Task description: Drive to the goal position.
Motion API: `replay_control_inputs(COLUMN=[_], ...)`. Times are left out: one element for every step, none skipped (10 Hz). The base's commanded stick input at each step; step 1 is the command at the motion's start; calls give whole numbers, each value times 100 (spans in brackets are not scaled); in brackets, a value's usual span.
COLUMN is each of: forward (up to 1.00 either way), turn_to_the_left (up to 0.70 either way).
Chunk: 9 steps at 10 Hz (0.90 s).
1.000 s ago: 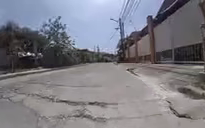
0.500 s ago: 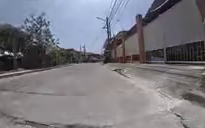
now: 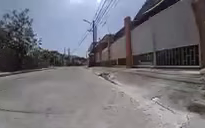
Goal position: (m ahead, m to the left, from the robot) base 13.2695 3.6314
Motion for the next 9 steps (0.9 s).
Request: replay_control_inputs(forward=[100, 100, 100, 100, 100, 100, 100, 100, 100], turn_to_the_left=[4, 20, 36, 4, 4, 4, 4, 4, 4])
